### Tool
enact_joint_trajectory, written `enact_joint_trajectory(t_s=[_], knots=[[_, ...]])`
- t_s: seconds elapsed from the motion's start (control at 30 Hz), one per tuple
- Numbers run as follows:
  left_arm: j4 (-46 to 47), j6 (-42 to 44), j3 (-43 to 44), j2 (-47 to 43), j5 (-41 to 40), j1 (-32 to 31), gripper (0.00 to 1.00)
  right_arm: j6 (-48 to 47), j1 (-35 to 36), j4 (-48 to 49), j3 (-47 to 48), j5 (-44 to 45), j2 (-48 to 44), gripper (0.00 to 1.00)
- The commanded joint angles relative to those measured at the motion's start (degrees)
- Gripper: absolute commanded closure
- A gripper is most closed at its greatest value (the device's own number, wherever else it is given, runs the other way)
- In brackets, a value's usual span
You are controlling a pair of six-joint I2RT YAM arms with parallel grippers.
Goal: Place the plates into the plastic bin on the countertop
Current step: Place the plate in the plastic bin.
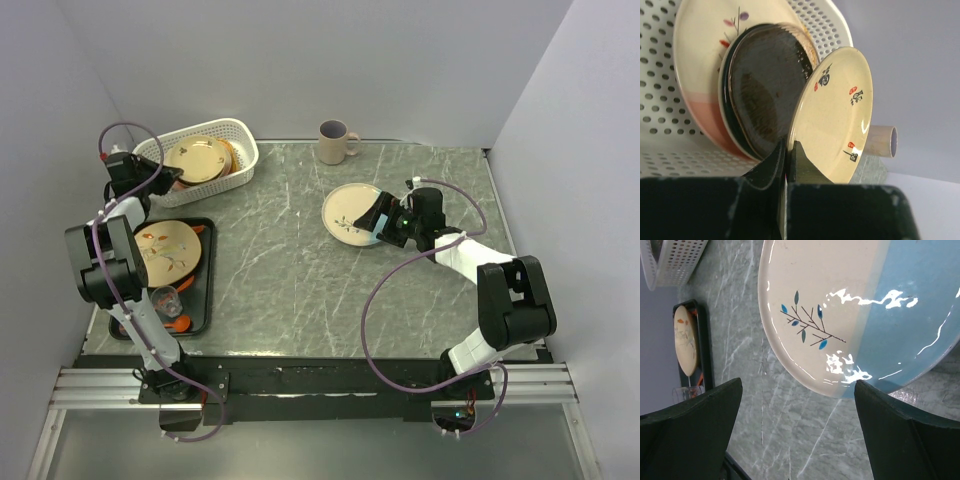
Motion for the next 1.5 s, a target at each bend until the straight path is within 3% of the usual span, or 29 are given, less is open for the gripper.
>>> enact_joint_trajectory(t_s=[0.0,0.57,0.7,0.83,0.87,0.93,0.97,1.07,1.27,1.47], knots=[[2.4,-0.9,3.8,0.2,-0.7,0.4,0.99,-0.9,0.0,0.6,1.4,0.2,0.5,0.00],[0.4,-0.2,8.4,5.6,-2.0,0.5,0.99,-1.6,-0.1,-0.2,2.2,0.7,1.1,0.00],[-0.1,0.2,9.5,6.6,-1.8,0.5,0.94,-1.5,-0.1,-0.1,2.1,0.4,1.1,0.00],[0.2,-0.2,9.7,7.6,-1.0,0.5,0.75,-1.7,-0.3,-0.2,1.9,0.4,0.9,0.00],[0.7,0.0,9.6,7.5,-0.9,0.4,0.61,-1.7,-0.3,-0.3,2.0,0.4,0.7,0.00],[0.5,0.7,9.6,7.0,-2.0,0.1,0.49,-1.8,-0.4,-0.3,1.9,0.4,0.5,0.00],[-0.5,1.9,9.8,6.7,-2.6,-0.2,0.35,-1.8,-0.4,-0.5,2.0,0.5,0.6,0.00],[-2.0,3.9,9.5,4.6,-6.2,-1.1,0.15,-1.8,-0.4,-0.6,2.1,0.5,0.4,0.00],[-1.8,4.1,5.1,-1.0,-11.3,-1.3,0.02,-2.2,-0.4,-1.1,1.9,1.3,-0.7,0.00],[-0.4,4.0,2.2,-5.3,-11.4,-1.4,0.01,-2.4,-0.5,-1.6,1.8,1.9,-1.4,0.00]])
